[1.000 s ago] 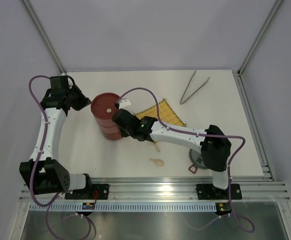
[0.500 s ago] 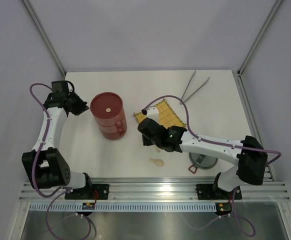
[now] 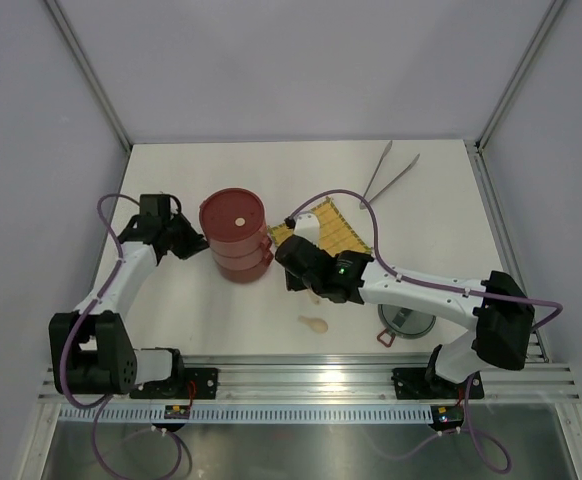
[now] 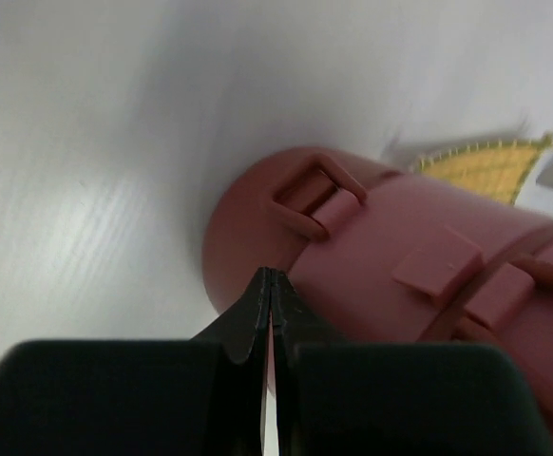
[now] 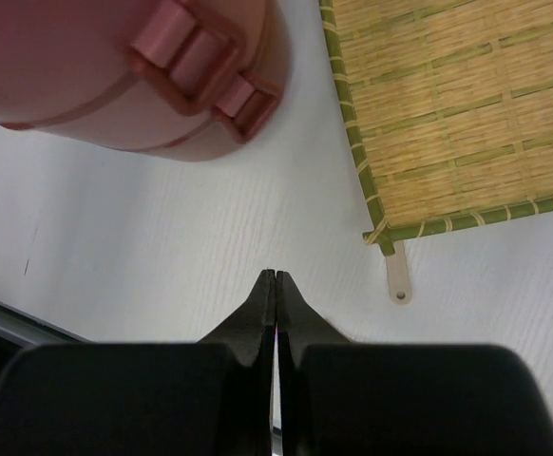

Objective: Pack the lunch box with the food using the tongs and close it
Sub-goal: Close the fastener on the packing box.

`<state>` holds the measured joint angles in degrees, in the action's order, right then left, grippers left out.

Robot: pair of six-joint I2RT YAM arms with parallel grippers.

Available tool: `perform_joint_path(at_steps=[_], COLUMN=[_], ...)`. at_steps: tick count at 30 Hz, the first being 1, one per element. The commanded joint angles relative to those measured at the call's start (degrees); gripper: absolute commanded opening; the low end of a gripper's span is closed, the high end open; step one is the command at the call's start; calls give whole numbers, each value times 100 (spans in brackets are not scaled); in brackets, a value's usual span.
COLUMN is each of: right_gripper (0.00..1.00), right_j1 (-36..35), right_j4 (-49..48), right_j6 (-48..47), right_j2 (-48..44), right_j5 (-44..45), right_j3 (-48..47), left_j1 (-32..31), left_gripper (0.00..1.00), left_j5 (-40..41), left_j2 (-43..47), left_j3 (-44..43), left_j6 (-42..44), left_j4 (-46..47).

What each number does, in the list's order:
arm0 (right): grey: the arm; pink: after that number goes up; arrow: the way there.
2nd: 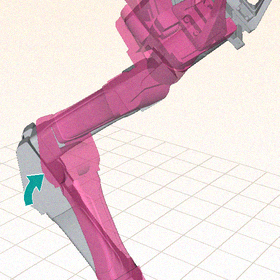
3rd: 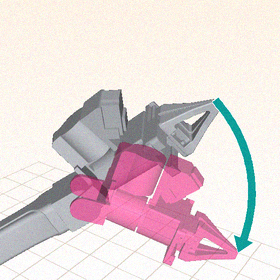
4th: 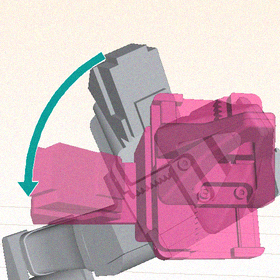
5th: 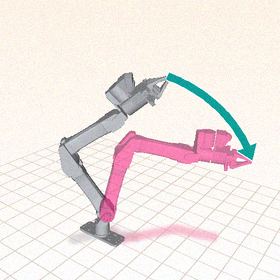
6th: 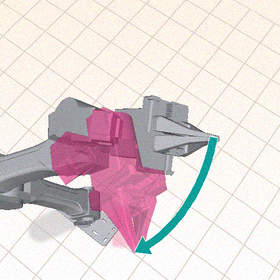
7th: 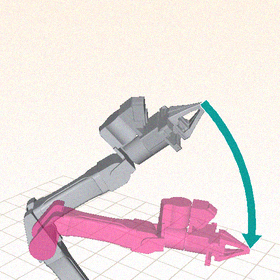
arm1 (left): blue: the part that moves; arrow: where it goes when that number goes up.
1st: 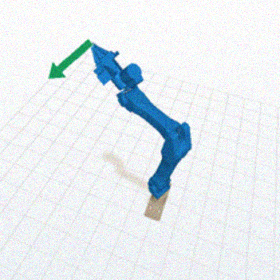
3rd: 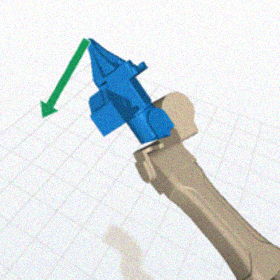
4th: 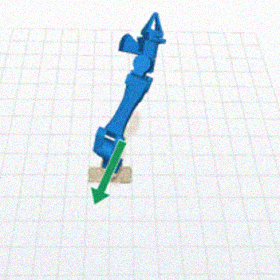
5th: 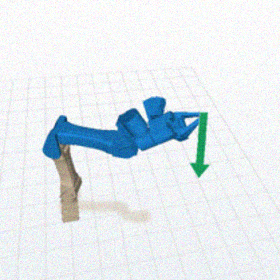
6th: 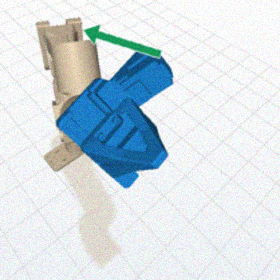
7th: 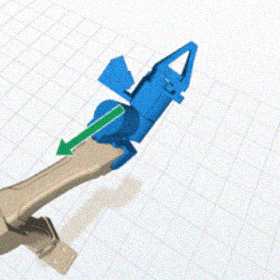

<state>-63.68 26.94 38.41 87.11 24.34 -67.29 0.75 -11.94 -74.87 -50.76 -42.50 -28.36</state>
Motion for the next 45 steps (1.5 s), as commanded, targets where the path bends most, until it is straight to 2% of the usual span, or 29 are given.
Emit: perform_joint_path(at_steps=[1,5,8,10,11,15,17,18,21,28,33,45], right_gripper=[0,0,0,0,0,0,0,0,0,0,0,0], right_j1=[49,75,119,145,154,198,198,207,198,207,207,198], right_j4=[-4,75,101,127,136,232,259,285,321,365,382,400], right_j6=[52,43,61,61,61,35,43,70,122,114,87,96], right_j2=[87,122,8,-71,-124,-72,-28,-27,-19,43,131,227], right_j5=[36,-34,-17,44,53,97,89,71,80,71,45,-17], right_j3=[-381,-522,-496,-452,-452,-592,-636,-654,-654,-707,-777,-812], left_j1=[-426,-497,-445,-244,-138,83,92,92,91,100,92,92], left_gripper=[0,0,0,0,0,0,0,0,0,0,0,0], left_j5=[-133,-63,867,1411,1379,836,265,-85,-439,-826,-1011,-1679], left_j2=[578,1079,1352,1370,1344,932,606,501,324,789,1044,913], left_j3=[250,348,-222,-547,-784,-1234,-1418,-1454,-1358,-822,-848,-681], left_j6=[-92,109,478,567,585,568,559,559,515,444,436,190], left_j4=[182,-335,-1011,-1136,-1085,-716,-592,-592,-706,-741,-697,-258])
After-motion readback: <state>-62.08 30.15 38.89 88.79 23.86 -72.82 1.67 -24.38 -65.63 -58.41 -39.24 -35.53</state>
